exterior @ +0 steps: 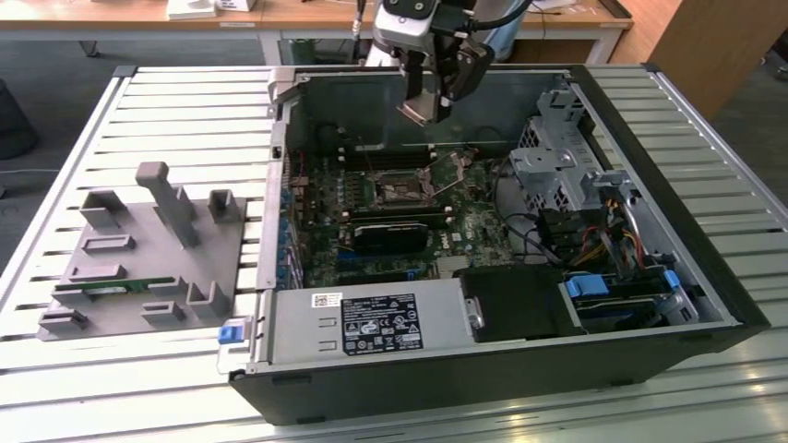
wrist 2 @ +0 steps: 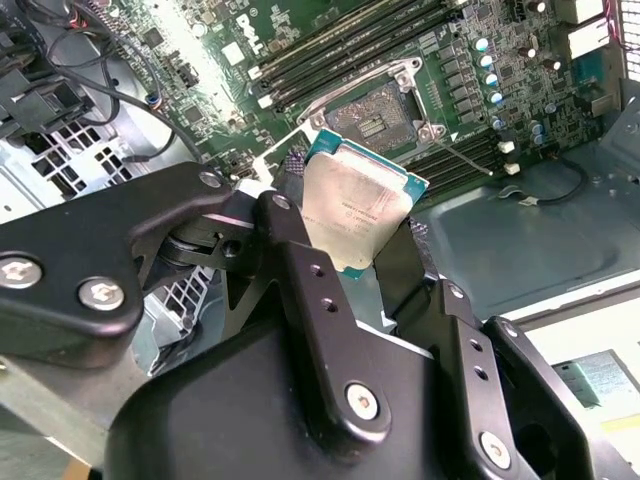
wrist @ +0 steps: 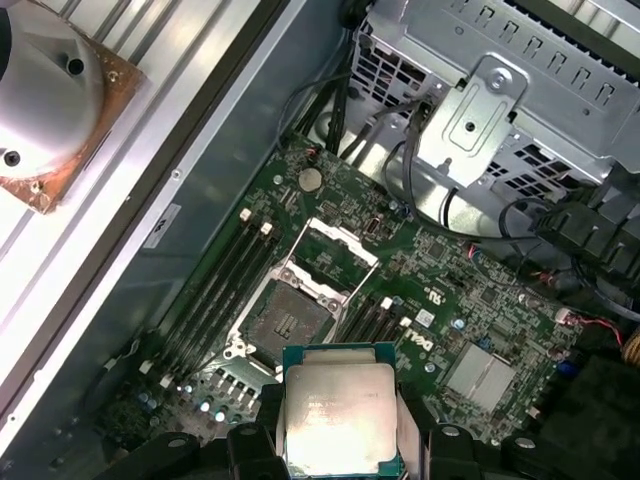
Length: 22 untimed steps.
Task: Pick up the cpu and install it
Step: 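Place the cpu into insertion slot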
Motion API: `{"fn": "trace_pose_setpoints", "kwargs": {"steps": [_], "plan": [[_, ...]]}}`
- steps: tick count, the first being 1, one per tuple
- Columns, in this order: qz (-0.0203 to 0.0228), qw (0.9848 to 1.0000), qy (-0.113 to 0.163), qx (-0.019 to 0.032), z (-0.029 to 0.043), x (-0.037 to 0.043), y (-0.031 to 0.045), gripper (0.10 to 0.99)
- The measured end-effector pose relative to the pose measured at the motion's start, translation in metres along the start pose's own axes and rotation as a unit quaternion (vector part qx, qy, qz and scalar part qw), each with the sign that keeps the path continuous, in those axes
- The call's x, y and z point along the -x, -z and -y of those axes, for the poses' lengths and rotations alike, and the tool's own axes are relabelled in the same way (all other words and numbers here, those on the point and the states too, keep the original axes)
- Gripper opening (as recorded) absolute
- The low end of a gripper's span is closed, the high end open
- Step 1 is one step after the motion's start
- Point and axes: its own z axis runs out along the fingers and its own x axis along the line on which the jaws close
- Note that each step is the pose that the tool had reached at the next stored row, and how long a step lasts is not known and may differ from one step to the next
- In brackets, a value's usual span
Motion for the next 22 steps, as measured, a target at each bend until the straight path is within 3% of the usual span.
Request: {"fn": "trace_pose_setpoints", "kwargs": {"steps": [14,19,22], "plan": [[0.0005,1.0,-0.008,0.0,0.0007,-0.0002,-0.0056,0.533],[0.0018,0.9995,-0.033,0.0001,0.0006,-0.0006,-0.0076,0.533],[0.0033,0.9983,-0.058,0.0,0.0007,-0.0006,-0.009,0.533]]}}
